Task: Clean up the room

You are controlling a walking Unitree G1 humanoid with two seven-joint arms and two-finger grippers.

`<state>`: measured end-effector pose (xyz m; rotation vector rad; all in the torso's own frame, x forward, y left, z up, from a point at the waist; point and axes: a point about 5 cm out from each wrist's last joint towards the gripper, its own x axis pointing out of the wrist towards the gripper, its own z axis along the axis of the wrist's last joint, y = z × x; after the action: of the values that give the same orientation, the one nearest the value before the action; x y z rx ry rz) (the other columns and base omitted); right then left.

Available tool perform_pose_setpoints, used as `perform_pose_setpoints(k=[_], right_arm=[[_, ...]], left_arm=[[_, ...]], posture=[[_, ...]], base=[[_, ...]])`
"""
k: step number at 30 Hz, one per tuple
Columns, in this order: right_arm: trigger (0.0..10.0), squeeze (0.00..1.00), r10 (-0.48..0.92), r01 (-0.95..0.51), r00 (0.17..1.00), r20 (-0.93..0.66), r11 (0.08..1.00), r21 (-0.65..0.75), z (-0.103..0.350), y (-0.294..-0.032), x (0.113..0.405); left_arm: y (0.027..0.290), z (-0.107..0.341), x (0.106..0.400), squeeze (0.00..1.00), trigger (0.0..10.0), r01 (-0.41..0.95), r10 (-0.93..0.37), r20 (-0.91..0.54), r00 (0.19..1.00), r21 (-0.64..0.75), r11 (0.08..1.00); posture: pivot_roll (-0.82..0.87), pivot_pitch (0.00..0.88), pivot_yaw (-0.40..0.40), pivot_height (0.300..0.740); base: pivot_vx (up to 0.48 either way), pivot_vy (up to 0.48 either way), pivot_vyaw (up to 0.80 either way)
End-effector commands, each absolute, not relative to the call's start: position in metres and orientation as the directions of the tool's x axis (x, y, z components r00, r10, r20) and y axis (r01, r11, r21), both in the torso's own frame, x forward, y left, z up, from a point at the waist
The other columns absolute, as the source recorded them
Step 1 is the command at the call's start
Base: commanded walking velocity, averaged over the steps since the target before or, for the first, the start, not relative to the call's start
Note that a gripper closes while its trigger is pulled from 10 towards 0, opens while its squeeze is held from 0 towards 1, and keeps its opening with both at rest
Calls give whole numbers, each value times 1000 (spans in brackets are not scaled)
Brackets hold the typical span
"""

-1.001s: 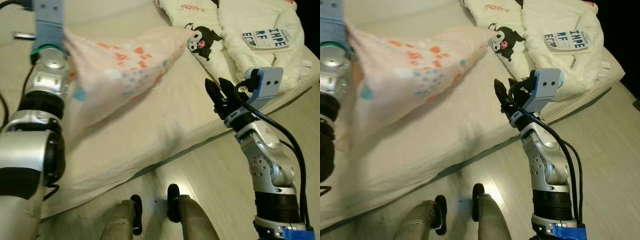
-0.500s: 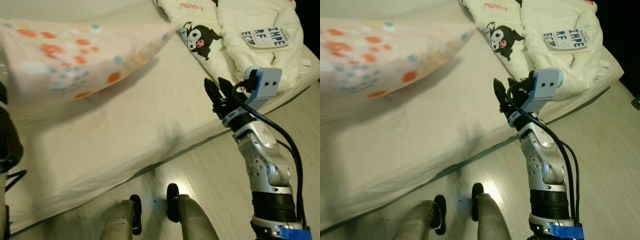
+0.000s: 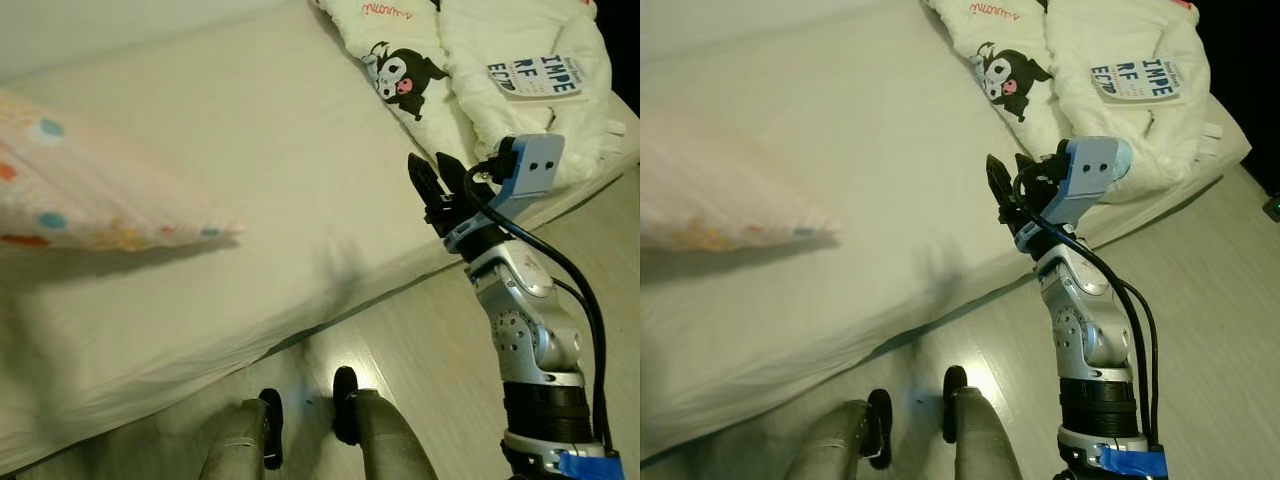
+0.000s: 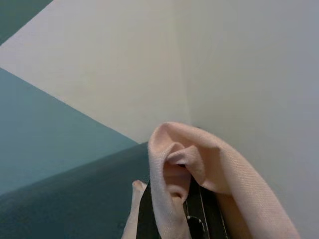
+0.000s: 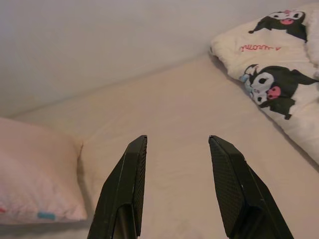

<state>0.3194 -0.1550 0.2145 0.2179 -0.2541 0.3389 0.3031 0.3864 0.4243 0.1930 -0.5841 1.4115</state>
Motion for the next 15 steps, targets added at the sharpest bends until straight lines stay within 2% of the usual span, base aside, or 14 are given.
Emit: perform_pose_setpoints(k=[1,2,3,4,5,6,7,9,10,12,14,15], right_arm=[[10000,0,300,-352,914,273,921,166,211,-155,320],[10000,0,300,-352,914,273,921,166,211,-155,320],[10000,0,302,-355,913,275,920,166,212,-154,321],[10000,0,302,-355,913,275,920,166,212,-154,321],[10000,0,305,-358,911,277,919,165,212,-153,321],[10000,0,305,-357,911,277,920,162,212,-154,321],[10000,0,305,-357,911,277,920,162,212,-154,321],[10000,0,304,-355,912,276,921,160,213,-154,320],[10000,0,304,-355,912,276,921,160,213,-154,320],[10000,0,302,-353,913,274,922,158,212,-156,320],[10000,0,302,-353,913,274,922,158,212,-156,320],[10000,0,302,-352,913,274,923,157,212,-156,320]], left_arm=[[380,418,311,0,0,-969,841,535,82,-155,193],[380,418,311,0,0,-969,841,535,82,-155,193],[372,398,326,0,0,-966,841,509,186,-64,252],[372,398,326,0,0,-966,841,509,186,-64,252],[359,367,347,0,0,-938,828,453,330,61,341],[344,340,364,0,10000,-878,787,389,479,190,440],[344,340,364,0,10000,-878,787,389,479,190,440],[332,322,374,0,10000,-830,755,347,557,266,490],[332,322,374,0,10000,-830,755,347,557,266,490],[314,299,385,0,10000,-763,705,302,642,337,552],[314,299,385,0,10000,-763,705,302,642,337,552],[308,292,388,302,10000,-735,682,287,673,360,574]], posture=[[-60,228,62,740],[-60,228,62,740],[-62,225,60,740],[-62,225,60,740],[-70,225,59,740],[-70,225,58,740],[-70,225,58,740],[-72,226,57,740],[-72,226,57,740],[-72,225,54,740],[-72,225,54,740],[-72,225,54,740]], base=[[0,0,0],[0,0,0],[0,0,0],[0,0,0],[0,0,0],[0,0,0],[0,0,0],[0,0,0],[0,0,0],[0,0,0],[0,0,0],[0,0,0]])
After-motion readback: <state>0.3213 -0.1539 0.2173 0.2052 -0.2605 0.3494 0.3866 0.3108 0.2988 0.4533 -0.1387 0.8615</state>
